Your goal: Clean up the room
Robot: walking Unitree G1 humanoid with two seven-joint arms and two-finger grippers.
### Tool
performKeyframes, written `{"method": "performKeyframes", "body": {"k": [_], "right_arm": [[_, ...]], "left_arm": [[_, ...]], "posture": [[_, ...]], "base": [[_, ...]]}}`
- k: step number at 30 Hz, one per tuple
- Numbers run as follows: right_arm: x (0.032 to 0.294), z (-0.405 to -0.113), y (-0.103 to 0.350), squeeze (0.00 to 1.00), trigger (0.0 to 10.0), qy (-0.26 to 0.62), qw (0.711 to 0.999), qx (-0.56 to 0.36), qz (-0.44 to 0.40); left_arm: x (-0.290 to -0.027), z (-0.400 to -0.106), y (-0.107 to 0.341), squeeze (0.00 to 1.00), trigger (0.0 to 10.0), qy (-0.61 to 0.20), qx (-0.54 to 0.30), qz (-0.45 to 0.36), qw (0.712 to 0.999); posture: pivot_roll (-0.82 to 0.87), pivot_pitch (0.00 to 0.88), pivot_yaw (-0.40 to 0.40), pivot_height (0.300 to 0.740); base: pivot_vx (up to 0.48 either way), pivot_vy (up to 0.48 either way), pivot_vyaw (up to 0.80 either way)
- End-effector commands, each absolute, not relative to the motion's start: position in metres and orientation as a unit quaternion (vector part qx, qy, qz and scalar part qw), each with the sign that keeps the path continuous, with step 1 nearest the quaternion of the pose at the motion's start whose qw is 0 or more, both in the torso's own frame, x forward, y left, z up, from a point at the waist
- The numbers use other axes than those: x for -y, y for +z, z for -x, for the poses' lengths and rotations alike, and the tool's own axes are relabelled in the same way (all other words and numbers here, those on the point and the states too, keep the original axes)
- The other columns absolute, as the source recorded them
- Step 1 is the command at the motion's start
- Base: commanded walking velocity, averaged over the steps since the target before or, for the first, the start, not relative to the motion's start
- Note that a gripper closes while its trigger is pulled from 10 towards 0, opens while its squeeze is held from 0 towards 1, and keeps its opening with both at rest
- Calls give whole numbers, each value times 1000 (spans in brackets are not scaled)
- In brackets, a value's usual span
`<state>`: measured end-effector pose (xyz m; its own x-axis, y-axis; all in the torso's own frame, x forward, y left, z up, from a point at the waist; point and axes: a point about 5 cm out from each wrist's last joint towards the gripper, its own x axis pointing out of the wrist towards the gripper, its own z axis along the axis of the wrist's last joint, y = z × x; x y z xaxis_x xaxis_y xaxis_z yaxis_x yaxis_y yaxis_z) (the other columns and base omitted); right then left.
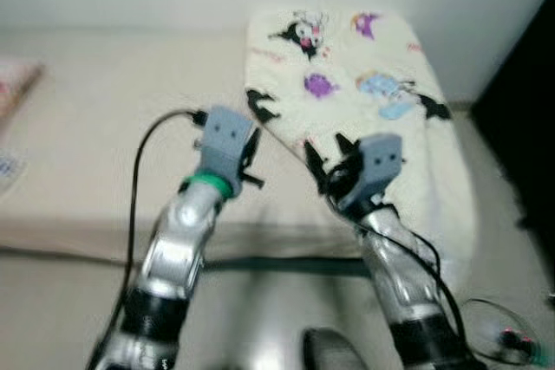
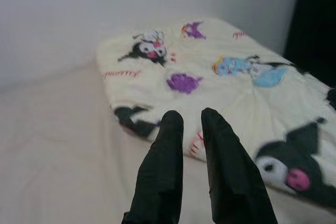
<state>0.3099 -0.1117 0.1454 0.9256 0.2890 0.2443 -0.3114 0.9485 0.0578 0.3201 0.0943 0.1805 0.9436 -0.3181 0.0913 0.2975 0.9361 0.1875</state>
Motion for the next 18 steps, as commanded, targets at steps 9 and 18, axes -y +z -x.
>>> {"method": "performKeyframes", "body": {"k": [9,18], "right_arm": [[101,-306,139,0,10000,168,978,107,-66],[105,-305,135,0,10000,148,981,98,-82]], "left_arm": [[-100,-317,177,0,10000,-156,55,-81,983],[-98,-315,173,0,10000,-163,51,-79,982]], "posture": [[-47,21,66,721],[-49,31,71,716]], "base": [[0,0,0],[0,0,0]]}}
